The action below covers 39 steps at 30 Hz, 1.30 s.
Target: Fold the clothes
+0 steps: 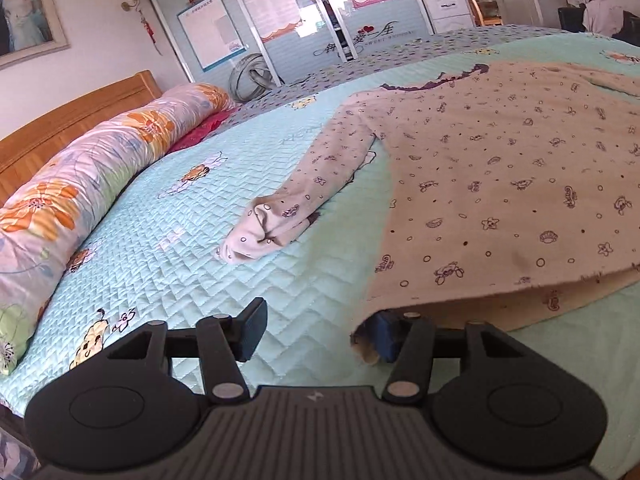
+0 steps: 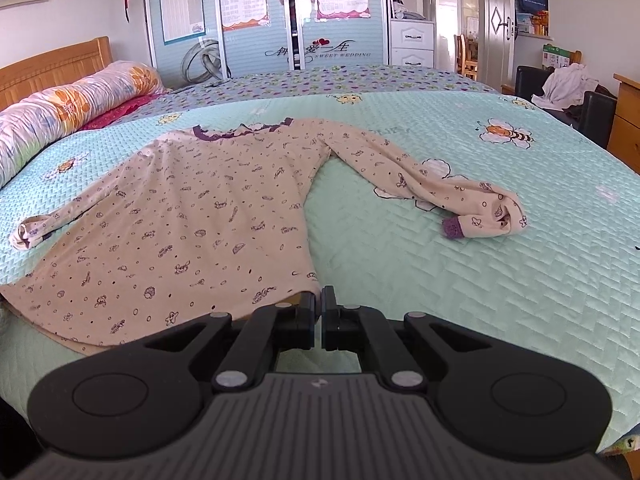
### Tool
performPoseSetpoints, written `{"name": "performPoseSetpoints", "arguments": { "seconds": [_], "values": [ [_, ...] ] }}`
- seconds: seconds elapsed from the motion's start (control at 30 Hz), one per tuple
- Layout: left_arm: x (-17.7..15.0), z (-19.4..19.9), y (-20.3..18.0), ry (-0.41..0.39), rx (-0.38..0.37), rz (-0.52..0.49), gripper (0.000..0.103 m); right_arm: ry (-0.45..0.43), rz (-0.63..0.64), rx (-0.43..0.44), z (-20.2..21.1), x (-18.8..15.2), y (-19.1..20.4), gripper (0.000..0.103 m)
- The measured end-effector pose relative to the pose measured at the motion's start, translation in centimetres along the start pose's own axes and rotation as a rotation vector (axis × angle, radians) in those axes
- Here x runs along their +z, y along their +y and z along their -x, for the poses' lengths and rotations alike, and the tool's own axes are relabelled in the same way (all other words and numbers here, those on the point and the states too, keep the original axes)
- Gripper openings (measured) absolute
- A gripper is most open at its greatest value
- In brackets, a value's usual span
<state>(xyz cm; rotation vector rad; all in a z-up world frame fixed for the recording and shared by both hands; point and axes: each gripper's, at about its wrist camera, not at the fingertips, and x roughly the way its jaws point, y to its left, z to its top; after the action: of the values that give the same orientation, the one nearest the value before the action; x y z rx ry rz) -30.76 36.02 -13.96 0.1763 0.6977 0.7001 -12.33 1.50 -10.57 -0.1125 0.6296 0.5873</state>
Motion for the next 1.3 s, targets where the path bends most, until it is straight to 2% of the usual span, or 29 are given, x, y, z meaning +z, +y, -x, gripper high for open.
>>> {"name": "performPoseSetpoints", "arguments": {
  "seconds": [0.03, 0.07, 0.23, 0.4, 0.43, 0.57, 0.6, 0.67, 0.77, 0.87, 0.93, 0.97, 1.07, 1.17, 1.3],
  "values": [
    [0.1, 0.4, 0.2, -0.006, -0.011, 0.006, 0.011, 0.005, 0.002, -0.002, -0.1, -0.1, 0.0, 0.001],
    [0.1, 0.8, 0.3, -0.011, -0.022, 0.011, 0.001, 0.008, 0.001, -0.002, -0.1, -0.2, 0.0, 0.001],
    [0.4, 2.8, 1.1, -0.039, -0.076, 0.04, 0.001, 0.01, -0.013, -0.003, 0.0, -0.4, -0.3, 0.001],
    [0.8, 5.5, 2.4, -0.057, -0.101, 0.07, 0.001, -0.036, 0.046, 0.014, 3.3, 0.4, 0.1, 0.001],
    [0.5, 5.2, 2.4, -0.043, -0.099, 0.075, 0.001, -0.025, 0.051, 0.016, 3.5, 0.4, 0.1, 0.001],
    [-1.5, 2.1, 1.7, 0.066, -0.081, 0.1, 0.002, 0.135, -0.009, 0.021, 0.1, -2.2, -0.6, 0.001],
    [-1.5, 2.3, 1.8, 0.063, -0.079, 0.106, 0.002, 0.161, -0.047, 0.028, -0.4, -2.8, -0.9, 0.001],
    [-1.1, 3.4, 2.3, 0.029, -0.074, 0.111, 0.002, 0.13, -0.055, 0.048, 0.5, -3.0, -0.5, 0.001],
    [-0.2, 3.7, 3.4, 0.004, -0.051, 0.127, 0.002, 0.015, 0.017, 0.068, 3.1, -1.6, 0.9, 0.001],
    [-0.6, 2.2, 3.8, 0.054, -0.047, 0.156, 0.002, 0.048, 0.07, 0.085, 2.6, -1.3, 2.3, 0.001],
    [-1.6, 1.9, 3.6, 0.085, -0.054, 0.168, 0.003, 0.137, 0.095, 0.059, 0.7, -2.5, 2.7, 0.001],
    [-2.0, 2.0, 3.6, 0.091, -0.058, 0.172, 0.005, 0.148, 0.092, 0.059, 0.6, -2.8, 2.6, 0.001],
    [-2.8, 2.5, 3.6, 0.092, -0.067, 0.167, 0.005, 0.145, 0.091, 0.063, 1.1, -3.4, 2.5, 0.001],
    [-2.7, 2.3, 3.5, 0.096, -0.07, 0.165, 0.005, 0.132, 0.183, 0.048, 1.5, -3.4, 3.4, 0.001],
    [-2.6, 2.2, 3.2, 0.095, -0.068, 0.156, 0.005, 0.161, 0.232, 0.012, 0.7, -4.1, 3.9, 0.001]
  ]
}}
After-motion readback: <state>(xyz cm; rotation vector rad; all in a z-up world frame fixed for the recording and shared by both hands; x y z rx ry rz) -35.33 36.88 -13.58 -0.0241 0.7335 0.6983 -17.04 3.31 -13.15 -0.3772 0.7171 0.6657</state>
